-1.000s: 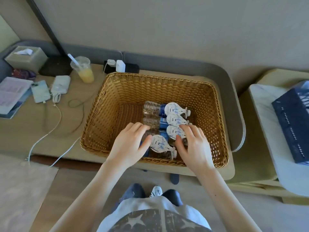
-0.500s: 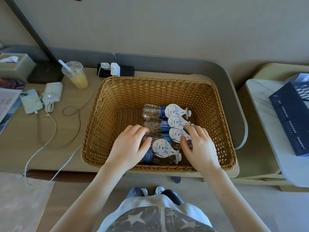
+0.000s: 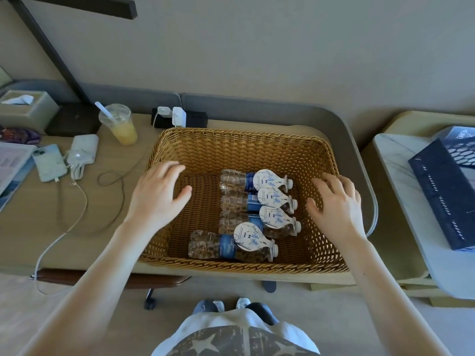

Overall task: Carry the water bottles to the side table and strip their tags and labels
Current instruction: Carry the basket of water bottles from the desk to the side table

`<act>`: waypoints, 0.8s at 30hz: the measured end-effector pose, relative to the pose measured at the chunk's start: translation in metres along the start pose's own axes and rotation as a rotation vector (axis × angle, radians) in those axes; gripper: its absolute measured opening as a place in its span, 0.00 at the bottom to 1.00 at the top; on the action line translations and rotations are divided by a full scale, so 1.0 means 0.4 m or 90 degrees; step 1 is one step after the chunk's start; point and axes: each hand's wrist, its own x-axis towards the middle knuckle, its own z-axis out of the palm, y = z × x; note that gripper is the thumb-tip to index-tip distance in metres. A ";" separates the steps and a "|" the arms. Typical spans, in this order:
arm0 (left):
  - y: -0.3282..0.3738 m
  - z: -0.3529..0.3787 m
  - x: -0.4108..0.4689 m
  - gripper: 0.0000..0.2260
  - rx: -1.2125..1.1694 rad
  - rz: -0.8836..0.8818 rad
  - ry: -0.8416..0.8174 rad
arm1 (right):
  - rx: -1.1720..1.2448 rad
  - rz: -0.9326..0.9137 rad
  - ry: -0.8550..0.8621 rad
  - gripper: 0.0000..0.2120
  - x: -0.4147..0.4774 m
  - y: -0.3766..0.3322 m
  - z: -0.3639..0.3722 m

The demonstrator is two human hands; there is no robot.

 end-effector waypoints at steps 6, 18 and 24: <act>-0.081 0.007 0.002 0.31 0.026 -0.157 -0.071 | 0.076 0.137 -0.130 0.31 0.020 0.052 0.002; -0.147 0.058 -0.017 0.34 -0.277 -0.214 -0.060 | 0.376 0.218 -0.144 0.33 0.014 0.090 -0.003; -0.166 0.070 -0.004 0.38 -0.314 -0.241 -0.111 | 0.421 0.210 -0.204 0.38 0.020 0.107 0.007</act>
